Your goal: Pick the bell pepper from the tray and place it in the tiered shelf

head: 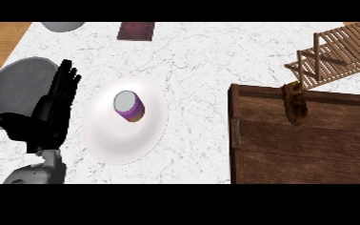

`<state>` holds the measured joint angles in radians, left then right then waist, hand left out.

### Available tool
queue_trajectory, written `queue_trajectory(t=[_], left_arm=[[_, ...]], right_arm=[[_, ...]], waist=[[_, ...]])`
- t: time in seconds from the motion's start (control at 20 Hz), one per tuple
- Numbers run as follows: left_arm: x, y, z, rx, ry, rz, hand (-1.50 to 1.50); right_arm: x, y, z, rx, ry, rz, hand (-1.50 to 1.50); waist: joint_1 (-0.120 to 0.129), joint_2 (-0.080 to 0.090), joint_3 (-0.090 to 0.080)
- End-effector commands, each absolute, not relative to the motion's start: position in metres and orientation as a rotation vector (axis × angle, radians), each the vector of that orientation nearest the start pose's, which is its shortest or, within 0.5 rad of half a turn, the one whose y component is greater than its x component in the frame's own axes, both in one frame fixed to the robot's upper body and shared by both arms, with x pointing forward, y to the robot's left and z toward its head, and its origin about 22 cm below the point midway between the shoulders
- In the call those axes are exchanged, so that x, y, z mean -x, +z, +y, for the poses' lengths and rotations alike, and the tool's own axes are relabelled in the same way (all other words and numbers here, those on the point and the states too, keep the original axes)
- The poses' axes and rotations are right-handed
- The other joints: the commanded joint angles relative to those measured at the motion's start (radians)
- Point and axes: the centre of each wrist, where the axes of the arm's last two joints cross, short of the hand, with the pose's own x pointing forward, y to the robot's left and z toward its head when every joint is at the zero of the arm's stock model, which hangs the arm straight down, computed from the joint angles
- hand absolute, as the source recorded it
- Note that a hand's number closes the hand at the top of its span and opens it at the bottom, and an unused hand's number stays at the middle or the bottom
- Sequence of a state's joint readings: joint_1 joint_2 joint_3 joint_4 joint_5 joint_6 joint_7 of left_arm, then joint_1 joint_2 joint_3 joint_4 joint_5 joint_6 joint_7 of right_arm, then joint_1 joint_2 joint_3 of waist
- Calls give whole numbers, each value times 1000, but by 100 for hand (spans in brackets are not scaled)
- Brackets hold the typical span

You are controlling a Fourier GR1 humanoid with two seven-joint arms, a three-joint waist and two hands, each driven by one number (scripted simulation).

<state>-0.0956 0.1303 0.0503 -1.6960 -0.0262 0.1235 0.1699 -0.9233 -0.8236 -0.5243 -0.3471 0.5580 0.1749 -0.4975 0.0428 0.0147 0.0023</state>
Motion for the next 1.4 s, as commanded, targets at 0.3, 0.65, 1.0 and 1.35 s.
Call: queue_trajectory(t=[0.3,0.65,1.0,1.35], left_arm=[[-271,61,248,-194,9,-1625,0],[-269,53,244,-184,18,-1625,0],[-260,49,264,-204,-3,-1621,0],[-261,64,258,-200,16,-1634,0]], right_arm=[[-376,173,-492,660,388,-1613,-150],[-373,181,-497,543,310,-1743,-150],[-356,221,-523,524,105,-1795,-150],[-297,242,-578,610,-92,-1683,-150]], waist=[[9,8,1],[7,10,2],[6,6,1],[10,9,4]])
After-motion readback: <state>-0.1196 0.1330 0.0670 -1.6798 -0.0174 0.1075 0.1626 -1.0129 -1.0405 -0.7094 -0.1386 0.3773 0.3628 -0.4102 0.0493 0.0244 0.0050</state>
